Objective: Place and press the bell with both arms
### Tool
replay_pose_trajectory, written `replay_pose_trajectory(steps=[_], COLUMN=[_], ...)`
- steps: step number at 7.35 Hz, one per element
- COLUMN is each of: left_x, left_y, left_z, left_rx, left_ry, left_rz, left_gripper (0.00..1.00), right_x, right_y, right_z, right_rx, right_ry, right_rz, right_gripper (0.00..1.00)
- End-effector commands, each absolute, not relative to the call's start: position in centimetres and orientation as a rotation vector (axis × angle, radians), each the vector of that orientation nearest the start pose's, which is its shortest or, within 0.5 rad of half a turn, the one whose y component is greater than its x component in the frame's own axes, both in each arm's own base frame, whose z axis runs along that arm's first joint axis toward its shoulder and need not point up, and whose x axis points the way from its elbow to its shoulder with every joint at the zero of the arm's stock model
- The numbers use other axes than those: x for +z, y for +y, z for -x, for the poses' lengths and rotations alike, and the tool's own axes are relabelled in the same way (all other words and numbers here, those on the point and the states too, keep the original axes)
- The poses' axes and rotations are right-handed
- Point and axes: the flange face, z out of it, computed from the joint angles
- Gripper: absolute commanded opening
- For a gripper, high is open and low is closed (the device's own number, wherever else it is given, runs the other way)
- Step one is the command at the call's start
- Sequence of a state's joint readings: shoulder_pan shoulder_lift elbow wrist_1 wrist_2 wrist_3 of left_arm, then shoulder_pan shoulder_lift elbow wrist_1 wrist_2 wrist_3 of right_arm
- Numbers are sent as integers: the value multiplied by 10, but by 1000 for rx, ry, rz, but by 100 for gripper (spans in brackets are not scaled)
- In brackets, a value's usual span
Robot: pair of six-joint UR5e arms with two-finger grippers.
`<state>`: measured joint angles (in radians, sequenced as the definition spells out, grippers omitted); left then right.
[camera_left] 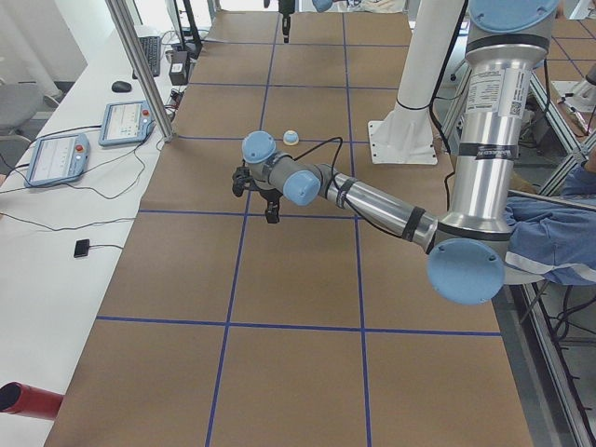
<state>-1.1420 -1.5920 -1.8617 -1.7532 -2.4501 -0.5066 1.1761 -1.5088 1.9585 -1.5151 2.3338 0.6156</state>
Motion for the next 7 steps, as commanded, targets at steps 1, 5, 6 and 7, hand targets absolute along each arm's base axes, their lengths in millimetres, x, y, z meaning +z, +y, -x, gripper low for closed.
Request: replay_pose_trajectory(steps=[1, 5, 6, 7], left_x=[541, 623, 625, 624], left_y=[-449, -444, -444, -443], left_z=[-88, 23, 30, 34], left_rx=[246, 305, 291, 276], left_ry=[923, 856, 853, 854], left_rz=[-93, -211, -215, -207], left_gripper=[99, 99, 99, 99], right_x=[517, 580, 587, 593], right_y=[-450, -401, -401, -400], right_z=[20, -43, -44, -44], right_rx=[-48, -115, -149, -148], right_ry=[-833, -782, -777, -776], right_rz=[-120, -145, -151, -142], right_gripper=[32, 100, 100, 100])
